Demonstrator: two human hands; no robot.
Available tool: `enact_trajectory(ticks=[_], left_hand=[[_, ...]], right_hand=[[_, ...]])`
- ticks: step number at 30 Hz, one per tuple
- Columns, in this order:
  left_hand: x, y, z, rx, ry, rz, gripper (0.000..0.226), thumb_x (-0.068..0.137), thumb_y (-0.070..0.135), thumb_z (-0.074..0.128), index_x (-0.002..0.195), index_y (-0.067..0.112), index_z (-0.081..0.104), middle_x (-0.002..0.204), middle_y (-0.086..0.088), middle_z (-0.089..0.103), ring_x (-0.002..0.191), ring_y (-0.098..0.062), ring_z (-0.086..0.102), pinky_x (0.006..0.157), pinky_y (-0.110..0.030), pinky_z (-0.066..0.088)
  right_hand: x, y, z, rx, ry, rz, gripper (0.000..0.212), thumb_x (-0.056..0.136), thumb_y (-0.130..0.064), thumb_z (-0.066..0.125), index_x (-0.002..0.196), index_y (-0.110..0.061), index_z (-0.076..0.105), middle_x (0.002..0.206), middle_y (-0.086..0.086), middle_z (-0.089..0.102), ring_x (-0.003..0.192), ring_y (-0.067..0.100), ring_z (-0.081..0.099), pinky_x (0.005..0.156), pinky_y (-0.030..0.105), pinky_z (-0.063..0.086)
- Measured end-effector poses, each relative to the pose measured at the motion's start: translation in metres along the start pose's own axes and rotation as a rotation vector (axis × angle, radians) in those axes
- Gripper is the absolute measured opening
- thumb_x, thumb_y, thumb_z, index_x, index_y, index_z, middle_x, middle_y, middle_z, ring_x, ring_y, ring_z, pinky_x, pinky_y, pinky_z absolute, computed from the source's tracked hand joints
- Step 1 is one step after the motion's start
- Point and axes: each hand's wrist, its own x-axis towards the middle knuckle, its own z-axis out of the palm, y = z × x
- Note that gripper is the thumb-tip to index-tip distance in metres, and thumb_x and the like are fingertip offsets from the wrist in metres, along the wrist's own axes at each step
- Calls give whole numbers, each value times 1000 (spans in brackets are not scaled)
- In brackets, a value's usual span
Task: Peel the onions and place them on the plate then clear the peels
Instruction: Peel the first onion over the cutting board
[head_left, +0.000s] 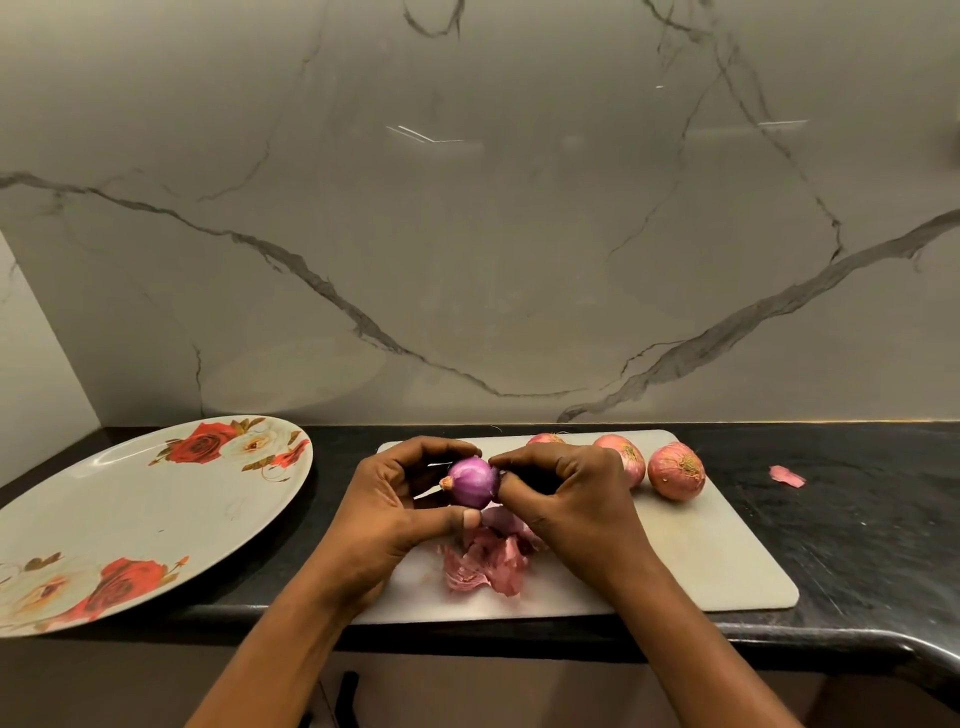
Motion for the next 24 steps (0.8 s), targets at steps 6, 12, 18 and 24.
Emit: enact_trajectory(ticks=[6, 12, 18, 24], left_hand=[[1, 2, -3, -89, -12, -25, 68, 70, -8, 85, 132, 12, 67, 132, -8, 72, 120, -32, 70, 95, -41, 61], [1, 3, -2, -91, 19, -20, 73, 67, -9, 86, 133, 14, 67, 132, -5, 72, 117, -32, 72, 89, -38, 62], [2, 1, 0, -29, 28, -13, 74, 68, -17, 85, 132, 16, 68, 131, -6, 72, 118, -33, 72, 95, -52, 61], [1, -1, -3, -32, 3, -9, 74, 67, -11, 91, 131, 19, 70, 135, -8, 70, 123, -34, 69, 97, -52, 59]], right_hand=[[2, 3, 0, 76, 72, 54, 21, 89, -7, 75, 102, -21, 85, 90, -12, 81, 84, 6, 78, 80, 33, 65], [1, 2, 0, 95, 33, 45, 19, 93, -11, 73, 106, -20, 84, 94, -11, 81, 86, 6, 78, 78, 31, 66], [1, -1, 0, 114, -31, 44, 22, 90, -27, 84, 111, -22, 84, 98, -12, 81, 91, 3, 77, 80, 25, 64], [0, 1, 0, 103, -15, 13, 22, 91, -7, 76, 106, -21, 85, 96, -12, 81, 90, 4, 77, 82, 28, 64]])
